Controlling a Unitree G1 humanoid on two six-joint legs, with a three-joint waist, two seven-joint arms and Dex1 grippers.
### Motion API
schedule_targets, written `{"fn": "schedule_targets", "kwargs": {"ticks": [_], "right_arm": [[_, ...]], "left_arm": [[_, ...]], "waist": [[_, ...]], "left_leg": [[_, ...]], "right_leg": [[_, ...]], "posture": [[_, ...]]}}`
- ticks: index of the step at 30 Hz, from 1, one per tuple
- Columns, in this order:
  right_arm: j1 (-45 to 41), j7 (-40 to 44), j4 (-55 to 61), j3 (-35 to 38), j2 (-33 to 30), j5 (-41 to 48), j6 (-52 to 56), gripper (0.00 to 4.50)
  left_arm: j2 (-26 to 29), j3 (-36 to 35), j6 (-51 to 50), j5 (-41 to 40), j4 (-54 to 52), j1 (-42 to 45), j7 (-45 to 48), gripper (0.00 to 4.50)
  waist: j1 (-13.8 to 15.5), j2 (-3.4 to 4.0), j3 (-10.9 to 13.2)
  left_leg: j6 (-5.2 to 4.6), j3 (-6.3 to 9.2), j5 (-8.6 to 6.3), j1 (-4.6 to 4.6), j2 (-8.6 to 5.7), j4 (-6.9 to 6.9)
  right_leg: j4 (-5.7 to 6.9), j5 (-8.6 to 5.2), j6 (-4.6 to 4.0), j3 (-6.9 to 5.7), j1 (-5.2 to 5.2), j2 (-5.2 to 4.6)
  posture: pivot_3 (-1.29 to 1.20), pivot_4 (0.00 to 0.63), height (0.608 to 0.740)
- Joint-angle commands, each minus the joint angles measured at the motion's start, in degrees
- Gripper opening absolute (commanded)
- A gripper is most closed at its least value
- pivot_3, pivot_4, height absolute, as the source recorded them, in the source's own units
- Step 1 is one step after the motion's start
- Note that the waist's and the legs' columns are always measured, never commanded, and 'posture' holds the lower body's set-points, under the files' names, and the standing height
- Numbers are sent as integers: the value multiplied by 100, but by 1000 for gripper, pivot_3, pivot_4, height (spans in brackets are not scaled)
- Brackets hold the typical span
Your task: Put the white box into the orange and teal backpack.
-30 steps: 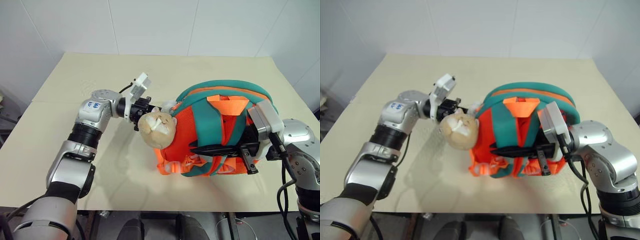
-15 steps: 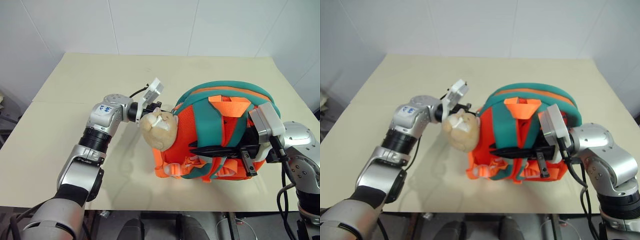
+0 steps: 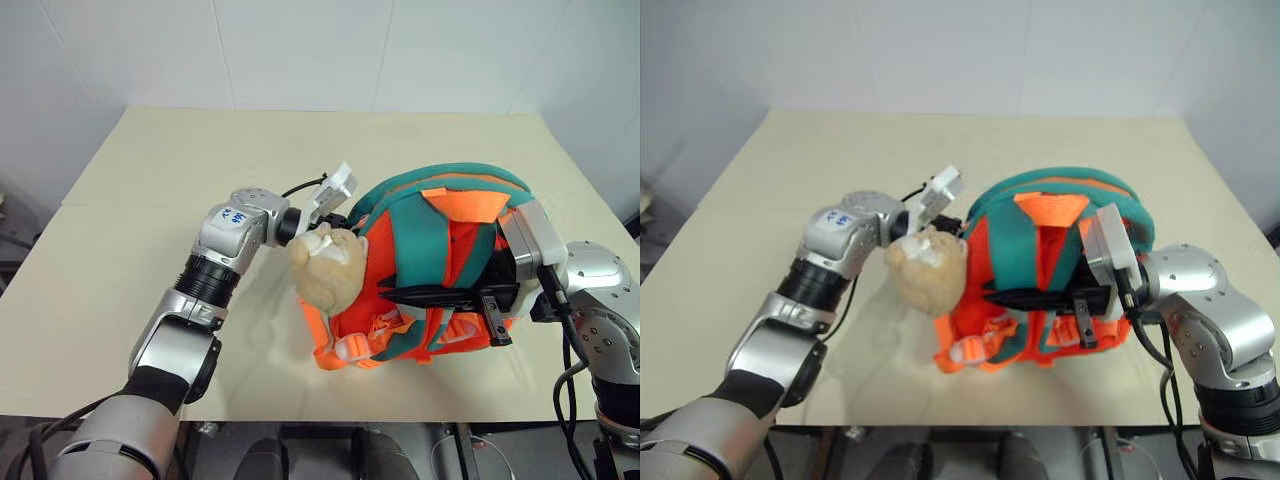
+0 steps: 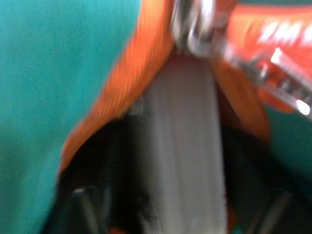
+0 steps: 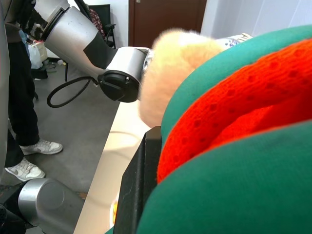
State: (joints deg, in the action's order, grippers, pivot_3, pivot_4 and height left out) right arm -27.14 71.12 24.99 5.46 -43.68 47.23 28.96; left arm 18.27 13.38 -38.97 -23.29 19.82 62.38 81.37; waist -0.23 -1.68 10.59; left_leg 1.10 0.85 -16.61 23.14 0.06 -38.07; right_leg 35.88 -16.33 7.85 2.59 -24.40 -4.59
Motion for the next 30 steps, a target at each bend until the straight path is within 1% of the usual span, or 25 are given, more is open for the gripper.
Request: {"fn": "schedule_targets", "kwargs": {"ticks": [1,2,8,13,16,19,24,27,30], "right_arm": [[-124,8,-37,108,7,21,-135,489],[-132,43,-70,93,3,-1,-158,489],[-253,189,-280,-45,17,-118,-244,489],[-352,257,-384,-147,43,-199,-263,489],[-380,292,-414,-187,35,-235,-265,489],[-418,373,-478,-252,18,-318,-284,489],[-460,460,-530,-287,34,-394,-282,489],[-458,491,-528,-305,28,-414,-274,489],[-446,493,-525,-309,25,-426,-285,489]], "left_arm": [[191,-317,-59,-307,-622,256,60,4284],[283,-349,-90,-320,-716,239,68,4495],[737,-494,-291,-489,-1237,83,105,4495],[1078,-639,-132,-608,-1440,-208,233,4495],[1305,-740,103,-616,-1360,-360,361,4495],[1502,-781,702,-362,-940,-434,452,4495],[1669,-593,1243,8,-247,-309,568,4495],[1783,-562,1377,51,-46,-240,757,4495],[1938,-598,1297,-59,-113,-228,896,4495]], "waist": [[0,0,0],[1,0,0],[15,1,1],[16,1,1],[5,1,1],[14,1,1],[43,1,1],[43,1,1],[30,1,1]], "left_leg": [[0,0,0,0,1,0],[0,0,0,0,2,0],[1,2,1,1,0,-2],[1,3,1,1,1,-1],[2,3,1,1,1,-2],[2,1,1,0,1,-2],[2,-3,2,0,-2,-8],[2,-2,2,0,-5,-11],[1,0,2,0,-4,-10]], "right_leg": [[0,0,0,0,0,1],[1,0,0,0,0,2],[-1,0,0,1,0,1],[-2,0,0,0,0,1],[-1,0,0,1,0,1],[0,0,0,0,0,1],[0,0,0,-6,8,1],[-3,0,0,-6,14,-1],[-3,1,0,-6,14,0]], "posture": [[0,150,740],[0,150,740],[0,150,740],[0,150,740],[0,150,740],[0,150,740],[0,150,740],[0,150,740],[0,150,740]]}}
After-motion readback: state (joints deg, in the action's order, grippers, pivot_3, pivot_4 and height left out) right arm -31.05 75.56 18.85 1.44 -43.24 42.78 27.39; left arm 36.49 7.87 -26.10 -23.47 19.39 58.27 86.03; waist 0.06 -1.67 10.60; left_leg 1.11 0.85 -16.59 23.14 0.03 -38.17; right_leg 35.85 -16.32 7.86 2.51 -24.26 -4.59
